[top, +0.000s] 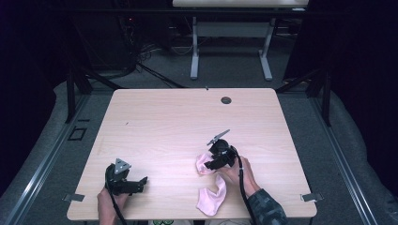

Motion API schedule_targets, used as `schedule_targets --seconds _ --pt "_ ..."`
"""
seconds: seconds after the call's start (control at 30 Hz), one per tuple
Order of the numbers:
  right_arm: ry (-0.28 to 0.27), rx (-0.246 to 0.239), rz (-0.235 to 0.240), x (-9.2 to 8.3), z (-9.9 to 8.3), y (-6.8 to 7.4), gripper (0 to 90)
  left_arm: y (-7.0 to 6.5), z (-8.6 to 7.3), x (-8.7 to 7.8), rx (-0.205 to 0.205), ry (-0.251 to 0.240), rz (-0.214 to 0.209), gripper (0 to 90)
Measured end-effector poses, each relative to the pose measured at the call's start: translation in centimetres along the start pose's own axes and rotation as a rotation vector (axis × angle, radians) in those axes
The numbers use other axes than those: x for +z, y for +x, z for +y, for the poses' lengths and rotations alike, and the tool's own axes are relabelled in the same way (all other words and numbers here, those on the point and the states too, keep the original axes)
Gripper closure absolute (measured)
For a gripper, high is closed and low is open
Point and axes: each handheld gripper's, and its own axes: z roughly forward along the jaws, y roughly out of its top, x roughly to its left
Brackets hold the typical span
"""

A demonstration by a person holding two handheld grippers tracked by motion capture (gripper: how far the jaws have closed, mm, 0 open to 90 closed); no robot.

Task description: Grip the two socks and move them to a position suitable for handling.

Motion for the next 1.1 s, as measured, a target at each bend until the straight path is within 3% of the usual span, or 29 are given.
schedule_targets --seconds 0.1,0.17,0.2,0.37,0.5,0.6,0.63,0.73,0.87,0.97,1.1 --pt "-0.040 0.013 -0.003 -1.6 -0.2 0.1 24.3 0.0 0.0 0.0 0.000 -0.001 0.001 0.4" --pt "-0.076 -0.005 0.000 -3.7 -0.4 1.0 15.9 0.0 0.0 0.0 0.000 0.000 0.000 0.4" --pt "-0.076 -0.005 0.000 -3.7 -0.4 1.0 15.9 0.0 0.0 0.0 0.000 0.001 -0.001 0.4" --pt "-0.083 -0.071 -0.013 -6.3 -1.0 4.2 9.9 0.0 0.0 0.0 0.000 0.003 -0.004 0.4" --pt "-0.077 -0.102 -0.003 -6.9 -1.7 6.4 7.2 0.0 0.0 0.0 0.000 0.003 -0.003 0.4" --pt "-0.058 -0.124 0.006 -6.5 -2.5 8.0 8.4 0.0 0.0 0.0 0.000 0.002 -0.003 0.4" --pt "-0.051 -0.138 0.018 -5.9 -3.1 9.1 12.6 0.0 0.0 0.0 0.000 0.003 -0.004 0.4" --pt "-0.028 -0.155 0.041 -4.7 -3.9 10.3 18.3 0.0 0.0 0.0 0.000 0.002 -0.004 0.4" --pt "0.010 -0.170 0.057 -3.2 -4.6 11.0 24.6 0.0 0.0 0.0 0.000 0.003 -0.004 0.4" --pt "0.053 -0.184 0.055 -1.5 -5.2 11.6 38.5 0.0 0.0 0.0 0.000 0.003 -0.004 0.4" --pt "0.073 -0.179 0.045 -0.9 -5.6 11.8 44.6 0.0 0.0 0.0 0.002 0.003 -0.003 0.4"
